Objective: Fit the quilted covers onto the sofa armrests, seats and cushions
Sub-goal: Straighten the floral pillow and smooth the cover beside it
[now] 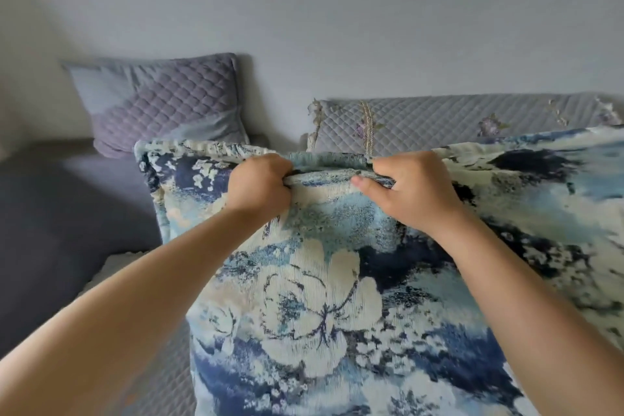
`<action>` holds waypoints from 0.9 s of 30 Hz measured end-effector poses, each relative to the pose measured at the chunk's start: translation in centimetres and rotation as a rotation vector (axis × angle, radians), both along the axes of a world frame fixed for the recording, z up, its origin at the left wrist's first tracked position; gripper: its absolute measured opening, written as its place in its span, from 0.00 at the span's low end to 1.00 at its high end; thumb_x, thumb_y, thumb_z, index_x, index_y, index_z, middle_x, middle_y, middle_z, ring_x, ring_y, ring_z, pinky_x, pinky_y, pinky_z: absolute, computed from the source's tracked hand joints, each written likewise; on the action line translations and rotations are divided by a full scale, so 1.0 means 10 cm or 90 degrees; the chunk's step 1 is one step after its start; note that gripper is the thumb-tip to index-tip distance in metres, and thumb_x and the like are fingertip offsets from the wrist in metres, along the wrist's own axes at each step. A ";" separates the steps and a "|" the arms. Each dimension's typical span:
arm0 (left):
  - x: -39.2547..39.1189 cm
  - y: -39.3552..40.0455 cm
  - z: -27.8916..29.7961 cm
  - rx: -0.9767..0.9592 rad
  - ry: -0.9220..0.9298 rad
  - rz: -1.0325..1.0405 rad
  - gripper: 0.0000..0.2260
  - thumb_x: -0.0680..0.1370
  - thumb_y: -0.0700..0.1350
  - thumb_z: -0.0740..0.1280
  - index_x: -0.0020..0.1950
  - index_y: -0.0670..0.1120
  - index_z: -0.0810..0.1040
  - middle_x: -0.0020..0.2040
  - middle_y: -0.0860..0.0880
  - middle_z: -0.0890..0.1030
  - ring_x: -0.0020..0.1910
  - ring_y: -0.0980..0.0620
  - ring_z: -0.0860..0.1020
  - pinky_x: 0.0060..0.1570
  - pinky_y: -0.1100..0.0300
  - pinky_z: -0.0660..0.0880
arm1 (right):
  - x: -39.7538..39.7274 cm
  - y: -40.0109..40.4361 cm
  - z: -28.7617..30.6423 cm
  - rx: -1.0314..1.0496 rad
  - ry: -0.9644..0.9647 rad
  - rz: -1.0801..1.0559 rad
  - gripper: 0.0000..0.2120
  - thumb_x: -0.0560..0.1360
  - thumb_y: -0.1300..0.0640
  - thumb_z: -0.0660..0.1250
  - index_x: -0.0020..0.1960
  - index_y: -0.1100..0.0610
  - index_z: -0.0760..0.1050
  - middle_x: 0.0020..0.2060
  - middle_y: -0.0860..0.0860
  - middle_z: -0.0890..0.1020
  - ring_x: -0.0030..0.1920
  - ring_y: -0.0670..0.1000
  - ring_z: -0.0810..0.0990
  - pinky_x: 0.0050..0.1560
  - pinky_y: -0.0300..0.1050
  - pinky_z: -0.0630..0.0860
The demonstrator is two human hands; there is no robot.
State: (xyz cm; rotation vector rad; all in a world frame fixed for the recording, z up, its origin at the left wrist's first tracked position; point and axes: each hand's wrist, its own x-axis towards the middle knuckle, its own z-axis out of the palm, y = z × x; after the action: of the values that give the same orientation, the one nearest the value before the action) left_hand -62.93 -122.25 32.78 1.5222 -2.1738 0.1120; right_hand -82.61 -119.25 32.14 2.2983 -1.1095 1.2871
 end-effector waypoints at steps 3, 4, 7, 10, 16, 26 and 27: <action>0.62 0.13 0.15 -0.050 0.061 -0.033 0.10 0.63 0.36 0.54 0.25 0.48 0.57 0.26 0.55 0.61 0.30 0.50 0.64 0.28 0.67 0.54 | 0.51 0.01 0.12 -0.009 0.008 0.046 0.20 0.70 0.49 0.62 0.27 0.51 0.54 0.22 0.38 0.49 0.23 0.35 0.49 0.30 0.26 0.48; 0.81 0.14 0.17 -0.080 0.083 -0.052 0.08 0.60 0.37 0.53 0.25 0.48 0.57 0.25 0.56 0.60 0.29 0.50 0.63 0.28 0.68 0.54 | 0.67 0.00 0.17 -0.008 0.015 0.062 0.20 0.70 0.49 0.62 0.27 0.51 0.55 0.22 0.38 0.49 0.23 0.35 0.49 0.30 0.26 0.49; 1.62 0.16 0.28 -0.155 0.109 -0.044 0.08 0.57 0.35 0.52 0.25 0.48 0.57 0.25 0.59 0.57 0.26 0.51 0.62 0.29 0.70 0.53 | 1.41 -0.11 0.31 -0.019 0.025 0.132 0.20 0.70 0.50 0.62 0.27 0.51 0.55 0.22 0.37 0.49 0.23 0.34 0.50 0.30 0.25 0.49; 2.29 0.08 0.37 -0.188 0.115 -0.005 0.08 0.57 0.33 0.52 0.26 0.46 0.60 0.25 0.59 0.58 0.27 0.51 0.63 0.29 0.70 0.56 | 2.09 -0.25 0.45 -0.019 0.012 0.145 0.20 0.70 0.49 0.62 0.26 0.51 0.54 0.22 0.37 0.50 0.22 0.35 0.51 0.29 0.26 0.49; 3.42 -0.17 0.60 -0.199 0.222 0.073 0.20 0.62 0.26 0.55 0.25 0.51 0.55 0.26 0.58 0.62 0.28 0.60 0.60 0.27 0.68 0.56 | 3.32 -0.71 0.60 -0.013 -0.021 0.204 0.21 0.70 0.50 0.63 0.26 0.52 0.54 0.22 0.38 0.51 0.23 0.37 0.50 0.28 0.28 0.50; 4.49 -1.21 0.68 -0.193 0.259 0.132 0.22 0.61 0.24 0.55 0.25 0.50 0.54 0.27 0.54 0.61 0.29 0.58 0.58 0.29 0.63 0.53 | 4.46 -1.76 0.60 -0.051 -0.052 0.224 0.21 0.68 0.50 0.65 0.27 0.52 0.54 0.21 0.43 0.52 0.22 0.43 0.49 0.22 0.34 0.45; 4.62 -1.42 0.67 -0.187 0.258 0.147 0.21 0.61 0.24 0.55 0.25 0.50 0.54 0.27 0.54 0.61 0.29 0.56 0.59 0.29 0.63 0.54 | 4.61 -1.94 0.58 -0.063 -0.063 0.221 0.21 0.68 0.50 0.65 0.27 0.52 0.54 0.21 0.44 0.53 0.22 0.45 0.50 0.24 0.33 0.43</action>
State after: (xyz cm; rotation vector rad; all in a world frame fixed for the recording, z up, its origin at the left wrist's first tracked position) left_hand -16.71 -136.43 39.50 1.4708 -1.5873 0.1742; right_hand -36.53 -138.62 37.95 2.4471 -0.6731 1.5556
